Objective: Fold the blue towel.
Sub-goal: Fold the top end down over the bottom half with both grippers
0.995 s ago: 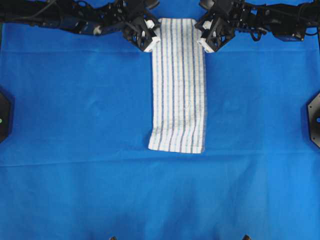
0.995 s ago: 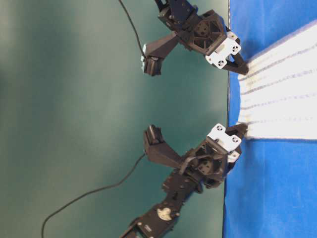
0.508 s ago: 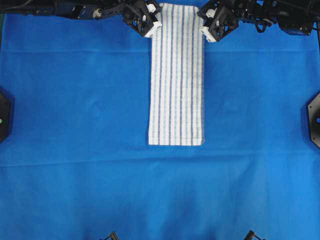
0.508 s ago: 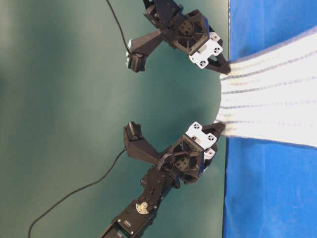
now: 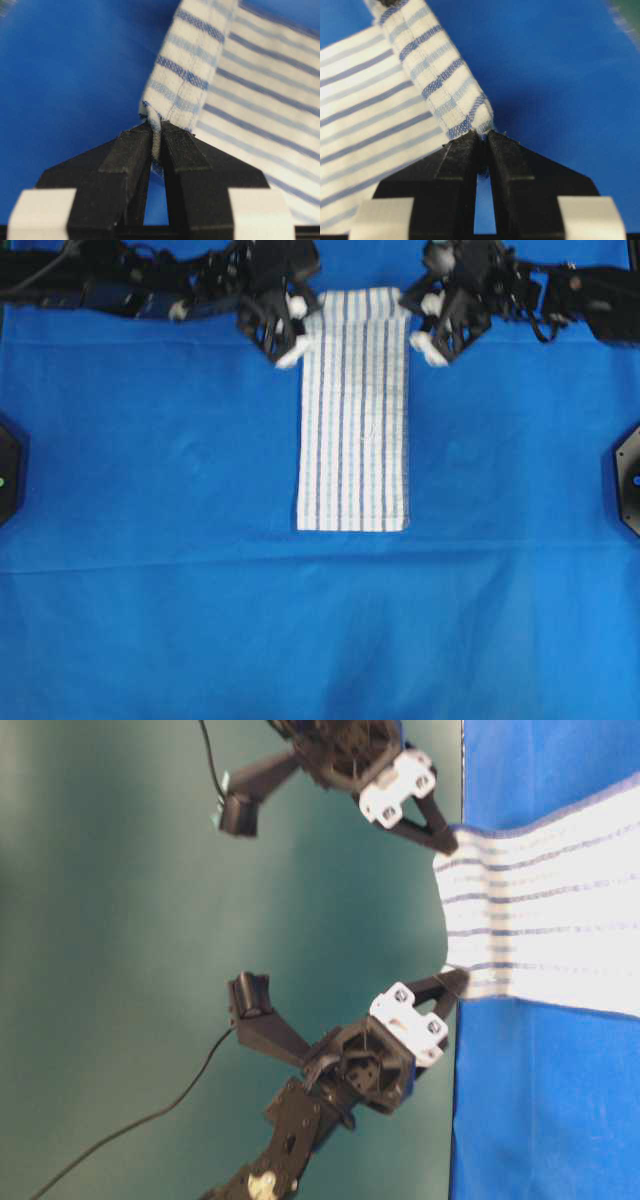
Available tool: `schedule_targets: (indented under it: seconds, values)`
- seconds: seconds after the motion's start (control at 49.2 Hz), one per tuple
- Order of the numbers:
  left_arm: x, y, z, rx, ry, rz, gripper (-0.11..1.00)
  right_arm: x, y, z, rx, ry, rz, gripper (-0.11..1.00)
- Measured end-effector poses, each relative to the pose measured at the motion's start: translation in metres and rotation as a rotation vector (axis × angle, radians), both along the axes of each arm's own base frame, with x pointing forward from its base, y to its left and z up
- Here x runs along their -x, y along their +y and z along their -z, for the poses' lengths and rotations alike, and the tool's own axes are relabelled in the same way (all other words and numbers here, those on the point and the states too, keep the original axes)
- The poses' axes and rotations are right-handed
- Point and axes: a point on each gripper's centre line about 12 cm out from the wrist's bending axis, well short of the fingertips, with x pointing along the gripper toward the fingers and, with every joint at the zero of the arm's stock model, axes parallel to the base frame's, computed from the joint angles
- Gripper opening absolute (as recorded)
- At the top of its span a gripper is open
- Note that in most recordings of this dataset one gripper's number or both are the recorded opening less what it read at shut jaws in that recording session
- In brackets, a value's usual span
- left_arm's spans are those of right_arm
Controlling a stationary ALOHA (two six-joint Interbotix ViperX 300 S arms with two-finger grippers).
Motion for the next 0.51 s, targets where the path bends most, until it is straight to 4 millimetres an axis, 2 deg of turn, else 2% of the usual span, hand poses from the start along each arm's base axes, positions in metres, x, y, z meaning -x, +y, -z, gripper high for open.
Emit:
schedule_targets:
  seconds: [0.284,0.508]
  values:
    - [0.01,-0.082,-0.01,0.009,0.005,0.171,0.04,0.005,0.076,-0.005,-0.06,-0.028,-0.136,0.08]
    - [0.013,-0.135,-0.003,0.056,0.022,0.267,0.04,0.0,0.125,0.001,-0.12,0.001,-0.231,0.08]
